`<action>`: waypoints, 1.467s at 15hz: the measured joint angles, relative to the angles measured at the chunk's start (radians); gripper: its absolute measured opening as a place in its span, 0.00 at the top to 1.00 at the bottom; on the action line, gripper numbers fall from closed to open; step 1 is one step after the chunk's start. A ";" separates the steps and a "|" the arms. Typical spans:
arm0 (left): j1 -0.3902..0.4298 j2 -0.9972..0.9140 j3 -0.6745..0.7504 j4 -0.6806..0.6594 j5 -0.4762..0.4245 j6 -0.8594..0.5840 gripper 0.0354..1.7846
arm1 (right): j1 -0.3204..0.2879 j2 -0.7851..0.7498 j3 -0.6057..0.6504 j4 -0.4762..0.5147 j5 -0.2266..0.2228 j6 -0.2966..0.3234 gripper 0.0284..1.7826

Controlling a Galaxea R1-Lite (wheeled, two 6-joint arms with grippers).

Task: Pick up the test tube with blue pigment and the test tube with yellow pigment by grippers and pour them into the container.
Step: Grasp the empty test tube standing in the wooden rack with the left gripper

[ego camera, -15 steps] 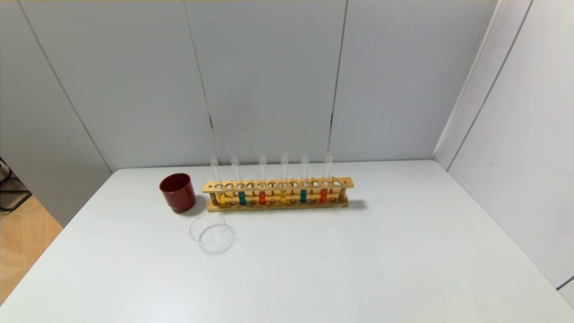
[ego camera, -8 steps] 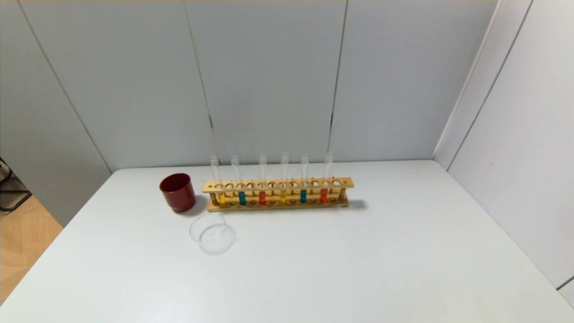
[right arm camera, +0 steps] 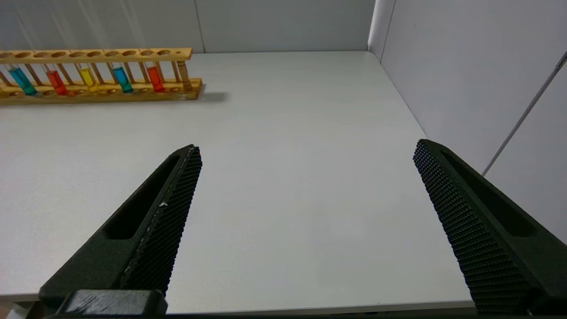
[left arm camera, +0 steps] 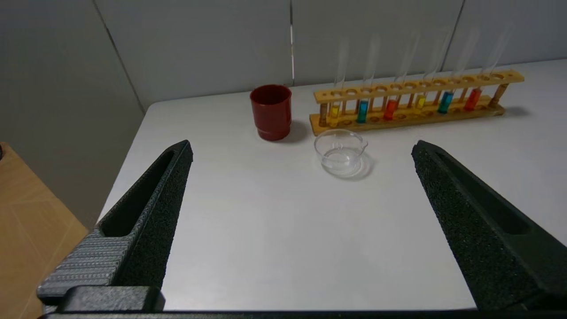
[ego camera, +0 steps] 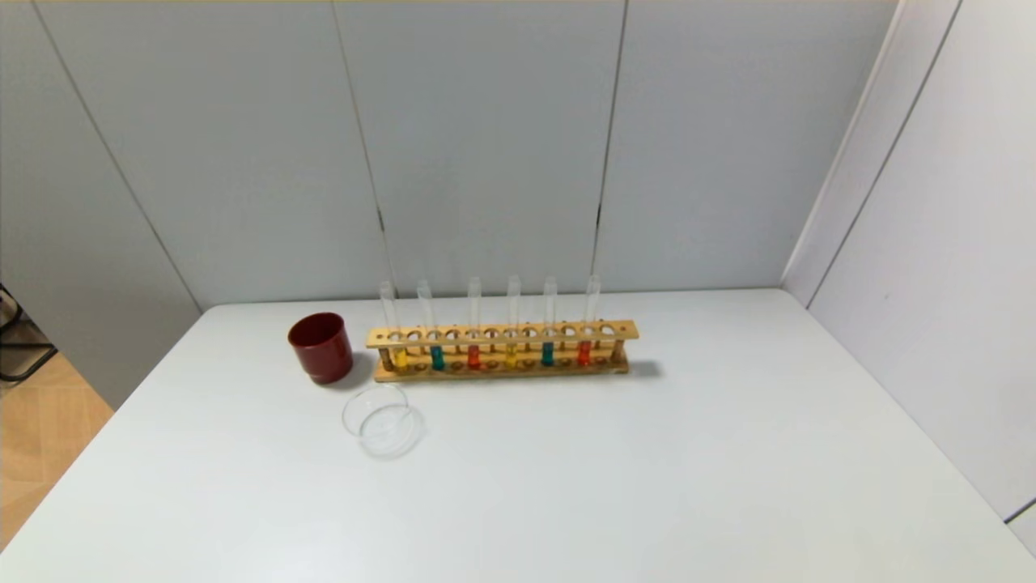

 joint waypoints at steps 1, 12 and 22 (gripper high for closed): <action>-0.010 0.058 -0.039 -0.021 -0.001 0.000 0.02 | 0.000 0.000 0.000 0.000 0.000 0.000 0.02; -0.037 0.773 -0.303 -0.426 -0.073 -0.001 0.02 | 0.000 0.000 0.000 0.000 0.000 0.000 0.02; -0.002 1.243 -0.301 -0.802 -0.421 -0.004 0.02 | 0.000 0.000 0.000 0.000 0.000 0.000 0.02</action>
